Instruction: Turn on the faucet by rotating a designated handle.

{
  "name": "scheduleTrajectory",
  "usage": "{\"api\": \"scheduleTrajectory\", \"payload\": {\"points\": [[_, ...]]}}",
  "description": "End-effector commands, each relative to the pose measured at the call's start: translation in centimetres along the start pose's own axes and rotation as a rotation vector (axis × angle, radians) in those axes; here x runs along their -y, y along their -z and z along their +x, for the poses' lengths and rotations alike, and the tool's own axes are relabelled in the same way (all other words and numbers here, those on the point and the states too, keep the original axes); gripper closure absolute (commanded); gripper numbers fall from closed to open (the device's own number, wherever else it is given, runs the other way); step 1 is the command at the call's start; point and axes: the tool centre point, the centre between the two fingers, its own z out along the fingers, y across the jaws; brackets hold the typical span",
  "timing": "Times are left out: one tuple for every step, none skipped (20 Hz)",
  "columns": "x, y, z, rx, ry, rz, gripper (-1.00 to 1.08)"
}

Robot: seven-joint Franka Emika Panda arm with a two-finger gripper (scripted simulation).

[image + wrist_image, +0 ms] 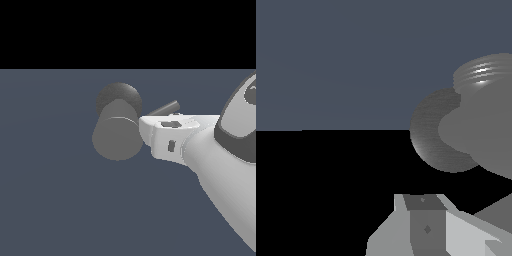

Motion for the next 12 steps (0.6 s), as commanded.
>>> {"api": "scheduleTrajectory", "payload": {"points": [[-0.3,-0.2,-1.6,0.027,0.009,-0.005,1.08],[-0.4,-0.2,-1.9,0.028,0.009,-0.005,1.08],[-0.5,-0.2,-2.2,0.029,0.009,-0.005,1.08],[-0.6,-0.1,-2.4,0.030,0.009,-0.005,1.08],[-0.6,-0.1,-2.7,0.031,0.010,-0.005,1.08],[-0.6,-0.1,-2.7,0.031,0.010,-0.005,1.08],[-0.2,0.1,-1.2,-0.002,0.003,0.002,1.08],[-0.3,0.1,-1.5,0.000,0.004,0.002,1.08],[-0.5,0.1,-1.7,0.001,0.004,0.002,1.08],[-0.7,0.1,-2.0,0.002,0.004,0.002,1.08],[-0.9,0.1,-2.3,0.003,0.004,0.001,1.08],[-1.1,0.1,-2.5,0.005,0.005,0.001,1.08]]}}
